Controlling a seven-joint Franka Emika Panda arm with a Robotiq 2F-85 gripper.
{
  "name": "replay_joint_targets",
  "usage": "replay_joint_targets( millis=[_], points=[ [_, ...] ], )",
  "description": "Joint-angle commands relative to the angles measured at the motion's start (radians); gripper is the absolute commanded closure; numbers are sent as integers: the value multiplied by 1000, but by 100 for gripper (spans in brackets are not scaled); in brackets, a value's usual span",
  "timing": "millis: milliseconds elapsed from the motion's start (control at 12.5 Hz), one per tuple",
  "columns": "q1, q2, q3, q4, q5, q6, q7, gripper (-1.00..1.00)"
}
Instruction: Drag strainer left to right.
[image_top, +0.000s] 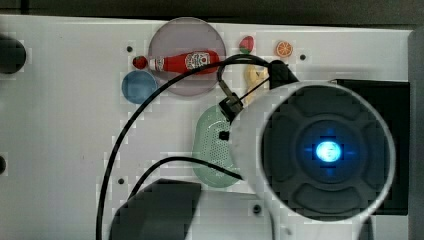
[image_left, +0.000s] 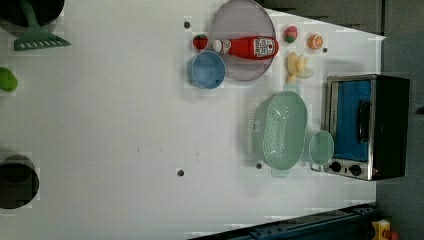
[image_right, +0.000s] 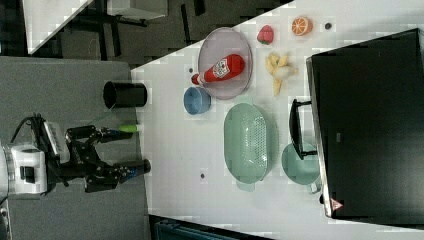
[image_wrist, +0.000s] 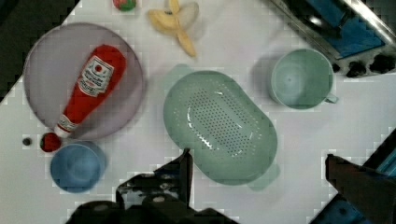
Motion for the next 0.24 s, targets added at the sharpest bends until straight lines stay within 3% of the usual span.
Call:
replay_joint_targets(
  millis=[80, 240],
  points=[
    [-8, 37, 1, -8, 20, -36, -58, -100],
    [-8, 43, 1, -9, 20, -36, -58, -100]
  ],
)
